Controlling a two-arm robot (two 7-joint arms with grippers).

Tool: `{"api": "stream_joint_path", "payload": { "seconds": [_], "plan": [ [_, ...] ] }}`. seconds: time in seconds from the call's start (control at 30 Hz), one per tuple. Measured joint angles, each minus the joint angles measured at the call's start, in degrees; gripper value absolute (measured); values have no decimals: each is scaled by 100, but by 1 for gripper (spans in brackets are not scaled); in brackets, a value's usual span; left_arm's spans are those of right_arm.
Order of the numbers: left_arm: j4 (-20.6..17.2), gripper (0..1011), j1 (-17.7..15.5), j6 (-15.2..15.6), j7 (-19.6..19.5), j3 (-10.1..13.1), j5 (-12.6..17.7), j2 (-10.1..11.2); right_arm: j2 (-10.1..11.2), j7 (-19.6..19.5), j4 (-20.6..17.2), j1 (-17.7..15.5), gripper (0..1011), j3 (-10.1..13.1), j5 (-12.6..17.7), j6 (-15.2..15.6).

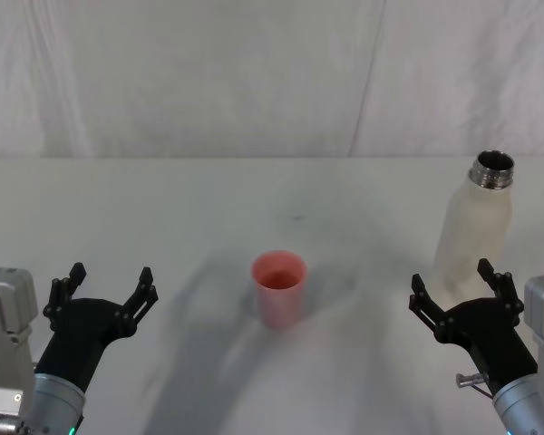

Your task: Grasp the thermos with one hand and pour water into the cup lid.

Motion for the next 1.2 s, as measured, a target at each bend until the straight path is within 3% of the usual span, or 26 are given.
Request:
{"api": "stream_joint_path", "payload": {
  "seconds": [1.2],
  "plan": [
    [0, 1001, 0, 0, 0, 0, 0, 0, 0, 0, 0, 0, 1000, 0, 0, 0]
  ]
}}
